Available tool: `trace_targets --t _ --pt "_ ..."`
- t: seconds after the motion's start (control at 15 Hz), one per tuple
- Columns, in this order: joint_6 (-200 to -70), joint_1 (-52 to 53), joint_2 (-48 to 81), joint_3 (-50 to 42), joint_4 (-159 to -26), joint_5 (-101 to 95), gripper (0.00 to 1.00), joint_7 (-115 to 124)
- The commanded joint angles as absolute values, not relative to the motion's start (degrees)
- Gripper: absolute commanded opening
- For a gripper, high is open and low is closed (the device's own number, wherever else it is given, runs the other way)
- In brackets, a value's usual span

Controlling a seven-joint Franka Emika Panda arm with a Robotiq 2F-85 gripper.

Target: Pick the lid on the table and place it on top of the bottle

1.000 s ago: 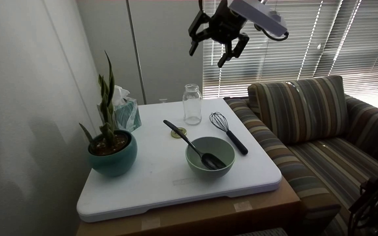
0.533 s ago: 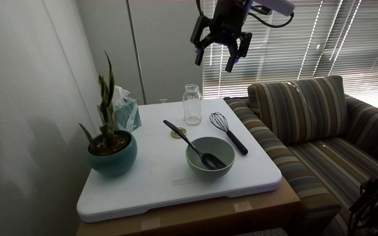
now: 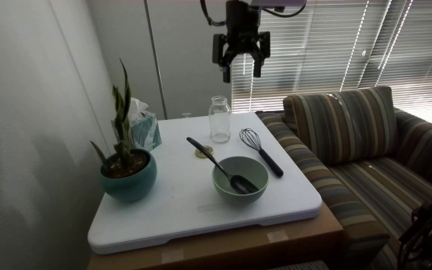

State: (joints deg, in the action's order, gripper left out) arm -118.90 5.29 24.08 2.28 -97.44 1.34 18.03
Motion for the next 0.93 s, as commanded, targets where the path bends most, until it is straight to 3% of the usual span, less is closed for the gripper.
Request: trace_targets --t 0.0,0.6,0.87 --pt "-125.10 5.41 30.94 1.30 -94.09 1.71 1.00 17.71" --pt "-143.79 4.90 36.82 -0.55 -95.05 6.74 1.00 21.28" --pt "-141.46 5.49 36.29 -0.70 -95.04 6.00 1.00 20.69"
